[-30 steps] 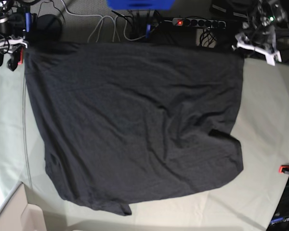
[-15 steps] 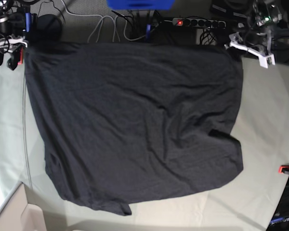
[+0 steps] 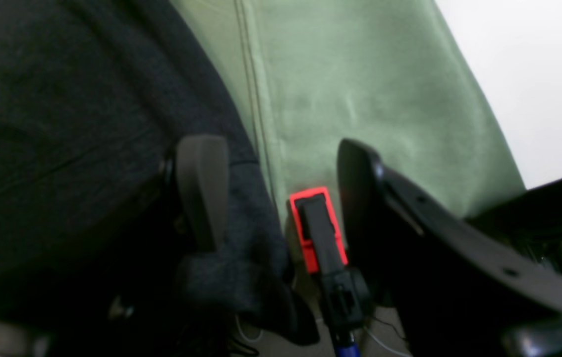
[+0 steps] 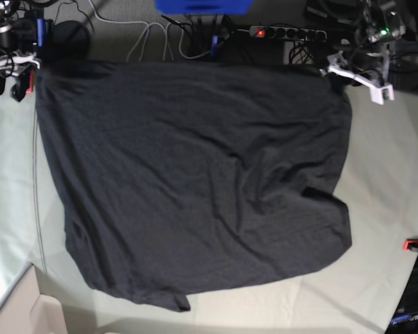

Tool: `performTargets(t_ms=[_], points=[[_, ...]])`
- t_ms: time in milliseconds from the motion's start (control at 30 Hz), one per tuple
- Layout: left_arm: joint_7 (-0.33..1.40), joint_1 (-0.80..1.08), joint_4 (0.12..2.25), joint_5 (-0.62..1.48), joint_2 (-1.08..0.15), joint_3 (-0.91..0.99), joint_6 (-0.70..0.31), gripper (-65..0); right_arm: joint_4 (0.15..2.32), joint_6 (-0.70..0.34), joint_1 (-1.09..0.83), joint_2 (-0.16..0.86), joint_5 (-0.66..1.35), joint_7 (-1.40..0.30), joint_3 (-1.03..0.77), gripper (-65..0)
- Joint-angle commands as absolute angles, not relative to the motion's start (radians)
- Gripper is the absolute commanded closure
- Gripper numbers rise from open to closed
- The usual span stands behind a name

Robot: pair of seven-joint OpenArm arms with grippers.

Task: Layout the t-shirt on the table in an organized manner, then fold the t-shirt properly
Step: 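Grasp the collar-side corners with the left and right grippers, then pull the held corners apart with both grippers to stretch the shirt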

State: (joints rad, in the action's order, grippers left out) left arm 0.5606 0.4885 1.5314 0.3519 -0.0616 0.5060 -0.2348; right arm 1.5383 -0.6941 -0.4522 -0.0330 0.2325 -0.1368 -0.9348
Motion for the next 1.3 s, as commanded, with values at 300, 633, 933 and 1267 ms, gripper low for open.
performTargets(t_ms=[300, 633, 933, 1267], points=[[0.547, 0.473, 1.489, 0.360, -0.067, 0.479, -0.239, -18.5, 1.552, -0.698, -0.461, -0.019, 0.248, -0.110, -0.944, -35.5], [0.553, 0.495, 1.558, 0.371, -0.065, 0.489, -0.240, 0.0, 1.552, -0.698, -0.461, -0.019, 0.249, -0.110, -0.944, -35.7], [0.555, 0.572, 1.765, 0.371, -0.062, 0.490, -0.240, -0.2, 1.547, -0.698, -0.453, -0.021, 0.248, -0.110, -0.937, -35.8], [0.555, 0.565, 1.801, 0.371, -0.065, 0.630, -0.240, -0.2, 1.400, -0.698, -0.450, -0.018, 0.248, -0.105, -0.863, -35.8]])
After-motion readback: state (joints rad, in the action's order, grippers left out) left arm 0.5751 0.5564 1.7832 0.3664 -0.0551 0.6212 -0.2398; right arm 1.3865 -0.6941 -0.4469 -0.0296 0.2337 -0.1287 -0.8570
